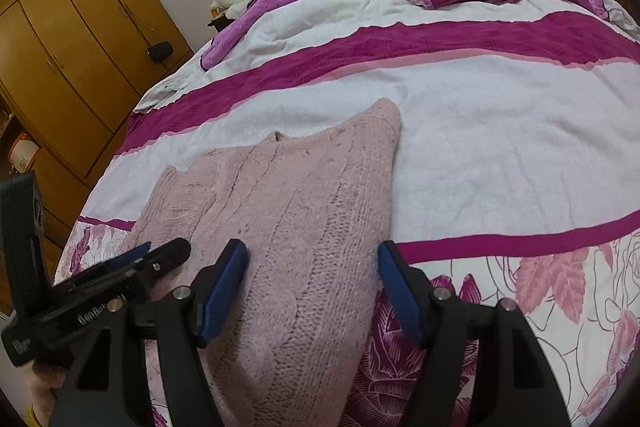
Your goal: Fold small clothes
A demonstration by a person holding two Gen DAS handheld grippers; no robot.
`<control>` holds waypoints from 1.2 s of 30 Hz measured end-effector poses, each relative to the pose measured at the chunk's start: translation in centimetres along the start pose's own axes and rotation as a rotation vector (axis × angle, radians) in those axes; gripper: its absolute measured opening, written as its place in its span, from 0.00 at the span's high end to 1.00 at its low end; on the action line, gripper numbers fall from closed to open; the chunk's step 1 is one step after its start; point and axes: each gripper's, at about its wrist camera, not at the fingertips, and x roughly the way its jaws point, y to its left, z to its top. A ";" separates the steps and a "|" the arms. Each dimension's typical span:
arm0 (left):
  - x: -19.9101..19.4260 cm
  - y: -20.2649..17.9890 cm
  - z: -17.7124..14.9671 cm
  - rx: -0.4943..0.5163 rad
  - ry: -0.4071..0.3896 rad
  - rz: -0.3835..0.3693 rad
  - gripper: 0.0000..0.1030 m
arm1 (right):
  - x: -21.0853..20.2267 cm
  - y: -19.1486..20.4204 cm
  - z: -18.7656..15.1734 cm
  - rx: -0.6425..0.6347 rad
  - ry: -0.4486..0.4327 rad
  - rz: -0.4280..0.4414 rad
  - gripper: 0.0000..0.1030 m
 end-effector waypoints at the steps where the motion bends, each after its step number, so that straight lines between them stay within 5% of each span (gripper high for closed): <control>1: 0.0 -0.2 -0.1 0.014 -0.004 -0.020 0.61 | 0.0 -0.1 0.0 0.003 0.001 0.001 0.31; 7: -0.4 -2.6 -0.5 0.165 -0.060 -0.050 0.98 | 0.0 -0.2 0.1 0.014 0.000 0.004 0.31; 15: -5.6 -1.2 1.2 0.135 -0.232 -0.120 1.00 | -1.0 -0.4 0.3 0.033 -0.037 0.058 0.31; 19: -8.8 0.9 1.3 0.176 -0.312 -0.013 1.00 | -1.8 0.7 0.4 0.015 -0.066 0.129 0.31; 22: -7.1 3.5 0.6 0.190 -0.217 0.066 0.98 | -1.2 1.7 0.2 -0.020 -0.050 0.143 0.31; 25: -3.9 6.5 -0.7 0.129 -0.069 0.049 0.96 | 0.3 2.6 -0.4 -0.039 0.003 0.130 0.31; 30: -4.9 8.1 0.3 0.022 -0.091 -0.041 0.91 | 1.5 3.5 -1.1 -0.075 0.040 0.124 0.31; 36: -4.3 6.6 1.5 0.108 -0.071 0.062 0.90 | 1.5 3.4 -1.2 -0.075 0.037 0.124 0.31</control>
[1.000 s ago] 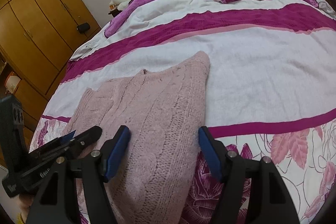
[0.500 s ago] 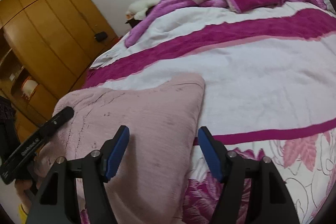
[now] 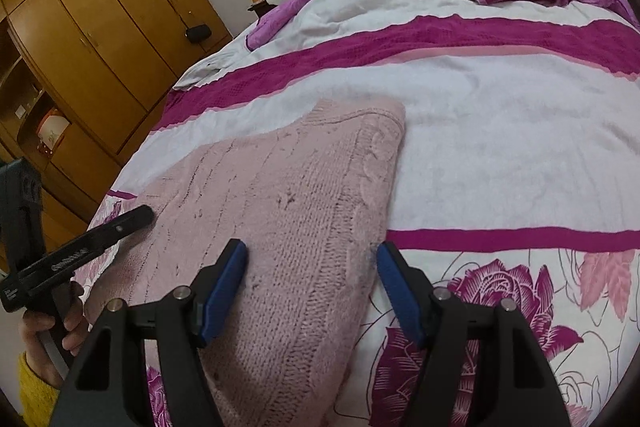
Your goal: Fold small clothes
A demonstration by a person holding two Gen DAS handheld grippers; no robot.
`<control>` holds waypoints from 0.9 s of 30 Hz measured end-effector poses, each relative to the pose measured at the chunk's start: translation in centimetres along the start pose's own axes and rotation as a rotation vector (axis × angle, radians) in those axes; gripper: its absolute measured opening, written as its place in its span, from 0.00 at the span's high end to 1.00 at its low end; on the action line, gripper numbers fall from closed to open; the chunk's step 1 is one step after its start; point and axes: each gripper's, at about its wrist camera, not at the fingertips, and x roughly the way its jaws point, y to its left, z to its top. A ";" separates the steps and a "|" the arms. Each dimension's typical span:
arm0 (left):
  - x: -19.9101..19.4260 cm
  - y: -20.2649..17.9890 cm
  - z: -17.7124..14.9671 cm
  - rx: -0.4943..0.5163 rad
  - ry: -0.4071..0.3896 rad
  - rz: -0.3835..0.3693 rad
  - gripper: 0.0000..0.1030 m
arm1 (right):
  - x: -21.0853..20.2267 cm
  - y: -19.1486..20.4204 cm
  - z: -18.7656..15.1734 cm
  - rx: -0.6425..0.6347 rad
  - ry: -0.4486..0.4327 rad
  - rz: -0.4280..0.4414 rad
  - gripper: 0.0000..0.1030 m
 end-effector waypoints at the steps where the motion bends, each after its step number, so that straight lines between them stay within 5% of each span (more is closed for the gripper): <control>1: 0.7 0.1 -0.1 0.016 0.004 0.030 0.90 | 0.0 0.0 0.0 -0.001 0.000 0.001 0.31; 5: 2.6 1.7 -0.4 -0.012 0.016 0.149 0.86 | 0.4 -0.1 -0.1 -0.007 0.017 0.003 0.31; 9: 0.5 3.2 -0.9 -0.115 0.036 0.059 0.87 | 0.4 0.4 -0.2 -0.021 0.018 -0.022 0.31; 18: -6.4 0.7 -4.2 -0.050 0.046 -0.154 0.86 | -3.6 2.5 -1.5 -0.056 0.029 -0.044 0.31; 23: -4.4 0.2 -6.4 -0.005 0.108 -0.079 0.86 | -4.8 2.5 -4.3 -0.035 0.069 -0.047 0.42; 27: -3.3 1.3 -7.8 -0.016 0.102 -0.062 0.65 | -3.3 0.6 -7.0 0.034 0.133 -0.041 0.45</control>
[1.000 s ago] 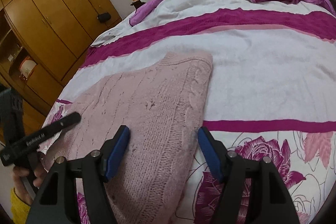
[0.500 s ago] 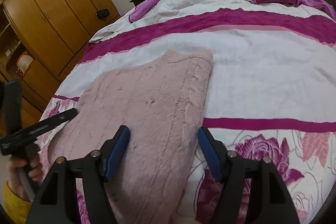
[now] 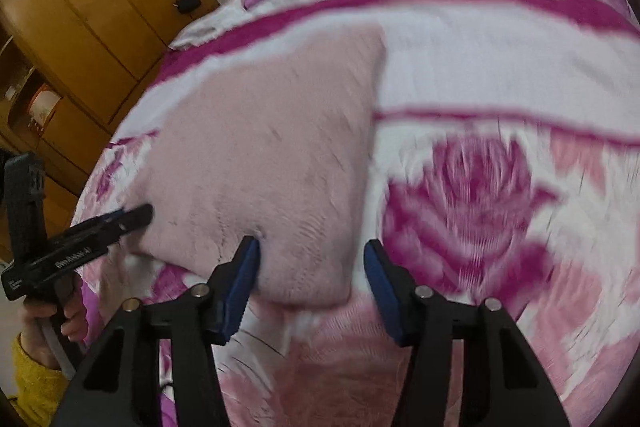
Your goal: Fold small clothes
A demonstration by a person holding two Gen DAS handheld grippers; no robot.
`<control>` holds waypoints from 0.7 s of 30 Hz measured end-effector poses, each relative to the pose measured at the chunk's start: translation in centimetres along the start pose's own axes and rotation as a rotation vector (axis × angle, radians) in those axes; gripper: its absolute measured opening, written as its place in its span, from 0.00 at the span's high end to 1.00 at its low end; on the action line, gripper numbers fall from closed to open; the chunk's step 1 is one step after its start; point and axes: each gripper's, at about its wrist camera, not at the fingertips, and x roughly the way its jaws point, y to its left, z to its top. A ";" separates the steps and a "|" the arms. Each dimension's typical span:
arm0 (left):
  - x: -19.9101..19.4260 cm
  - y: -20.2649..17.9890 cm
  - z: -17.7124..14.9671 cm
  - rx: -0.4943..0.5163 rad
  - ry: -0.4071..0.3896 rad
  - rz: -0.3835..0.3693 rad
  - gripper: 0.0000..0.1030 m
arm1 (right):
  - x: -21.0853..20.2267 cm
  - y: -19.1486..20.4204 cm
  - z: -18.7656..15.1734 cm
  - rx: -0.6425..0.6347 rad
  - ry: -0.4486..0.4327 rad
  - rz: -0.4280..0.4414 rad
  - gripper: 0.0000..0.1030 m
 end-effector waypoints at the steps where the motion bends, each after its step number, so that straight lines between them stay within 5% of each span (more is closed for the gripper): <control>1: 0.0 0.2 -0.1 -0.004 -0.001 -0.010 0.65 | 0.4 -0.6 -0.5 0.020 0.006 0.017 0.45; 6: -1.3 0.6 0.2 -0.023 -0.006 -0.064 0.65 | -0.5 -0.1 -0.5 0.010 -0.011 0.020 0.44; 10: -1.6 1.3 1.5 -0.059 -0.033 -0.116 0.65 | -2.3 0.5 0.7 0.001 -0.077 0.013 0.26; 13: -0.7 1.9 2.7 -0.094 -0.021 -0.131 0.64 | -2.5 0.6 1.8 0.019 -0.103 0.024 0.22; 21: 2.7 3.3 2.9 -0.213 0.043 -0.243 0.49 | 1.6 -0.2 3.5 0.074 -0.013 0.090 0.21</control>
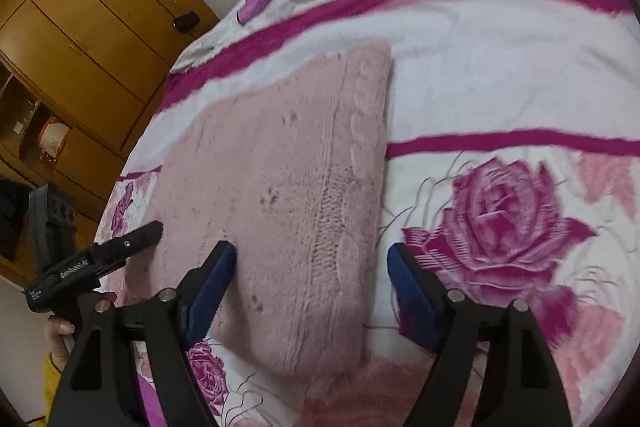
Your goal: Fold small clothes
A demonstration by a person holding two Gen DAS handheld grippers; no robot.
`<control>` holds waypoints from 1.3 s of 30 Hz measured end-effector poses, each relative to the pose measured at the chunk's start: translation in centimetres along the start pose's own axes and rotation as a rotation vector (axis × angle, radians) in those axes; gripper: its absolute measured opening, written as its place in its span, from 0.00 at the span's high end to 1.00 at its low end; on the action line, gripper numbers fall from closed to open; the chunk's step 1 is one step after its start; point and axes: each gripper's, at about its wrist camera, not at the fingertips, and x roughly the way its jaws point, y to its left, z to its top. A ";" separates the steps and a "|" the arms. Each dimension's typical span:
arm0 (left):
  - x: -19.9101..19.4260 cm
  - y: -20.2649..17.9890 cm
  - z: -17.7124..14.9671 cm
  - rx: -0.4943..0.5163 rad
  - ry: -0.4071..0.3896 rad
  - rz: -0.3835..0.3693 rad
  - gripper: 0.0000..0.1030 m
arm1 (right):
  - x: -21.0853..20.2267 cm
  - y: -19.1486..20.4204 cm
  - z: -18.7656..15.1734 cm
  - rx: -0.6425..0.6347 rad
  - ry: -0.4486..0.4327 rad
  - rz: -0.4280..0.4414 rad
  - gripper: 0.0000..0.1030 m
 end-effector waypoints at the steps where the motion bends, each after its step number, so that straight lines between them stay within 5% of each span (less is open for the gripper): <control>1: 0.3 0.1 0.0 -0.008 -0.001 -0.007 0.47 | 0.6 -0.3 0.0 0.010 0.014 0.024 0.21; 9: 1.5 -0.3 0.2 -0.029 -0.009 -0.088 0.44 | 2.7 -1.1 0.3 0.044 0.012 0.135 0.21; 12: 2.1 -0.8 0.2 -0.024 0.015 -0.170 0.46 | 2.9 -1.1 0.4 0.050 0.007 0.147 0.30; 16: 3.1 -1.3 0.1 -0.031 0.040 -0.226 0.77 | 2.6 -0.9 0.6 0.061 -0.005 0.157 0.48; 20: 2.3 -0.8 0.3 -0.089 0.042 -0.297 0.83 | 1.2 -0.3 0.8 0.071 -0.025 0.169 0.53; 29: -0.8 -4.8 -2.3 -0.080 0.092 -0.385 0.84 | -5.6 1.9 -0.5 0.077 -0.052 0.174 0.54; 39: -2.8 -10.9 -9.0 -0.005 0.211 -0.411 0.84 | -14.8 -0.3 -7.7 0.137 -0.049 0.126 0.53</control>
